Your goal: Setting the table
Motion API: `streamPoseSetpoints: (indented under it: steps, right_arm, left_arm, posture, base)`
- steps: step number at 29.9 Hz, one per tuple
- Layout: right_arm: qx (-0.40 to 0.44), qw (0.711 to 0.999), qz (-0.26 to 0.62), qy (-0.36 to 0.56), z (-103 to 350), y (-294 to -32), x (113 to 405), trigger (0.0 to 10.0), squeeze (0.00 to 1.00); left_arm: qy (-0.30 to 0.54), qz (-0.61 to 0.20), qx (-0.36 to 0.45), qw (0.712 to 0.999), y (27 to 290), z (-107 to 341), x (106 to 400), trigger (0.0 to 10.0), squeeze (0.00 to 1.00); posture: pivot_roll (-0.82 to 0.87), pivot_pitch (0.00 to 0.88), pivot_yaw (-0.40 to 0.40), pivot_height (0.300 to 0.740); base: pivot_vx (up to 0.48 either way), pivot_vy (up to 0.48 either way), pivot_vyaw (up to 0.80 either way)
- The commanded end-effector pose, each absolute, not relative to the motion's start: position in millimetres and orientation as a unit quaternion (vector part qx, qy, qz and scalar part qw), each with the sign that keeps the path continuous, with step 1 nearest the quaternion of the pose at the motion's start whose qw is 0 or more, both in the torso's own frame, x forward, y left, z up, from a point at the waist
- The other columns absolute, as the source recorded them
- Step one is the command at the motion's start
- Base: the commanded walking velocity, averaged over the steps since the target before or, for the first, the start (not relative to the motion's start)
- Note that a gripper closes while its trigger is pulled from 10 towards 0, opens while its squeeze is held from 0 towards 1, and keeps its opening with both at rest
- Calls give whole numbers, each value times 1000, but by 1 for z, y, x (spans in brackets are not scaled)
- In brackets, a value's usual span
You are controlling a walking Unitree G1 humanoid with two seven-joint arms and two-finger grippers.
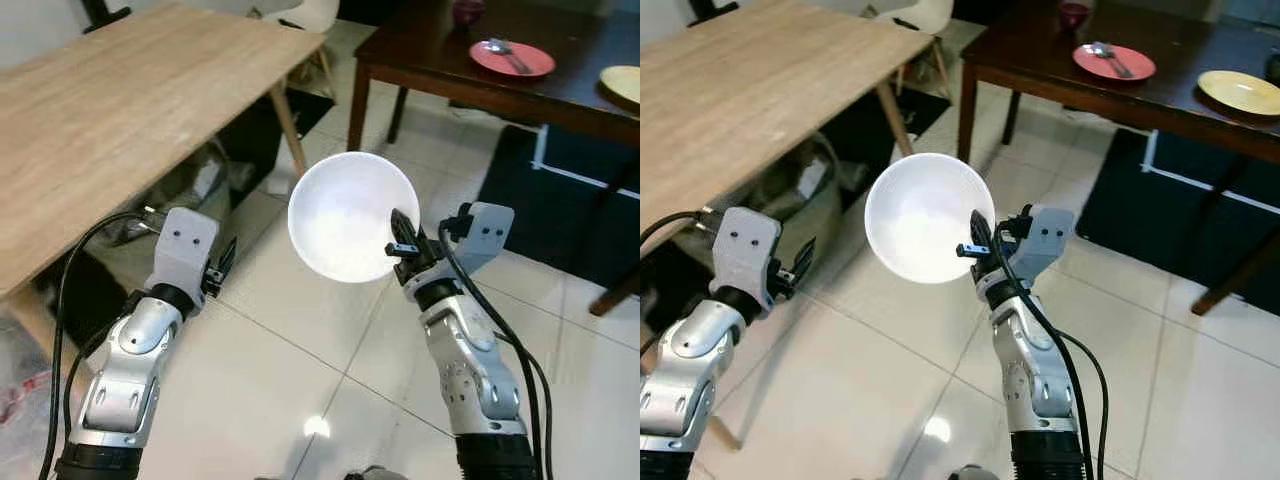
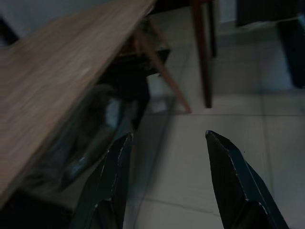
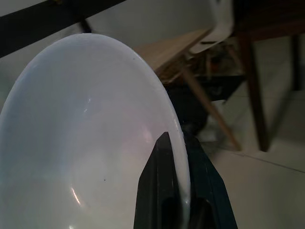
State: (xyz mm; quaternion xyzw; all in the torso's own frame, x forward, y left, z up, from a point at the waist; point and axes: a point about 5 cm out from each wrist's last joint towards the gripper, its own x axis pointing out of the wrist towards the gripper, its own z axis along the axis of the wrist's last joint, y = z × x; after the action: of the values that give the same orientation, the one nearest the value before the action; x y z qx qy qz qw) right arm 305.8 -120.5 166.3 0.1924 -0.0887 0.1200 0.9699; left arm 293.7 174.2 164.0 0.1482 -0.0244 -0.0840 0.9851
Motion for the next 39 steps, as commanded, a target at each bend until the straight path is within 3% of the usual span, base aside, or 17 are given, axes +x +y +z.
streamPoseSetpoints:
  steps: [1,39]
  right_arm:
    - [190,970,125,-87,164,-119,307,10000,0]
    - [189,972,105,-90,164,-129,309,10000,0]
  left_arm:
    - [-9,-77,151,985,177,158,294,10000,0]
    - [-6,-65,160,985,179,157,296,10000,0]
  posture:
    - [-53,29,47,740]
    - [-54,32,54,740]
  base:
    - [0,0,738]
    - [0,0,738]
